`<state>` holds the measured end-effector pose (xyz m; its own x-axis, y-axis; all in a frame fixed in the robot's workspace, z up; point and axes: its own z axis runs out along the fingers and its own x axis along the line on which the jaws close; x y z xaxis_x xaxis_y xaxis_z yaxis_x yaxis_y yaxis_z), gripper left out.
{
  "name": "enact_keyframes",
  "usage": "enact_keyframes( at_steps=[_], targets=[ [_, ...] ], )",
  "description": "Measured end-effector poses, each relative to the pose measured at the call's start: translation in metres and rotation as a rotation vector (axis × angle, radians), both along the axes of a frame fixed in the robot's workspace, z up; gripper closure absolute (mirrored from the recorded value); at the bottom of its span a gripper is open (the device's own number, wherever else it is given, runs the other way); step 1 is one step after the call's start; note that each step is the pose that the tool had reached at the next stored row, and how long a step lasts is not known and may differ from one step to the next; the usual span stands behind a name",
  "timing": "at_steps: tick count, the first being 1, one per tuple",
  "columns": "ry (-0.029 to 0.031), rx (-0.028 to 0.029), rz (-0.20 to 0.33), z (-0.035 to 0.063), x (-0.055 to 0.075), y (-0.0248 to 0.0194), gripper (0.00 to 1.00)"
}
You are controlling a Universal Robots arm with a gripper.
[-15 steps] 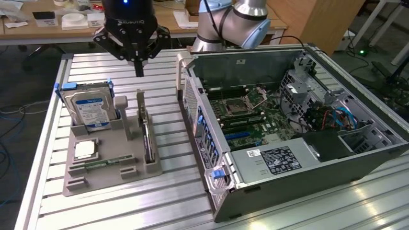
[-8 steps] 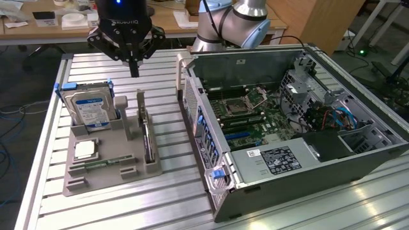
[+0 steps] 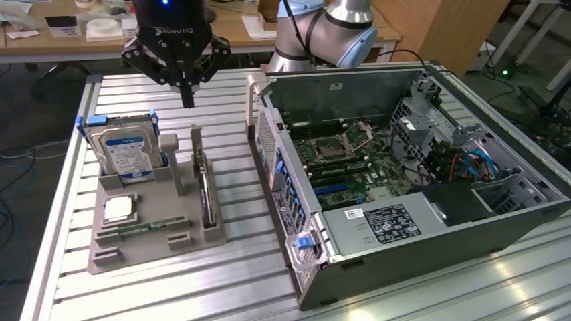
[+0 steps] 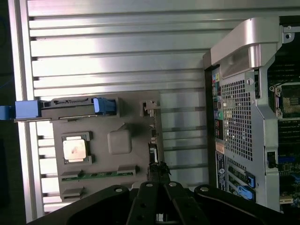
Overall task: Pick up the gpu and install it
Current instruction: 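Pick up the gpu and move the gpu toward the slot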
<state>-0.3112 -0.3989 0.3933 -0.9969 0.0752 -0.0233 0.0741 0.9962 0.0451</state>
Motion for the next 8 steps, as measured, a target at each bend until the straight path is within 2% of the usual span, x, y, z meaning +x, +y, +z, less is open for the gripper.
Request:
enact_keyframes(
  at_steps=[8],
  targets=[
    [0.0000, 0.0000, 0.000, 0.0000, 0.0000, 0.0000, 0.89]
  ],
)
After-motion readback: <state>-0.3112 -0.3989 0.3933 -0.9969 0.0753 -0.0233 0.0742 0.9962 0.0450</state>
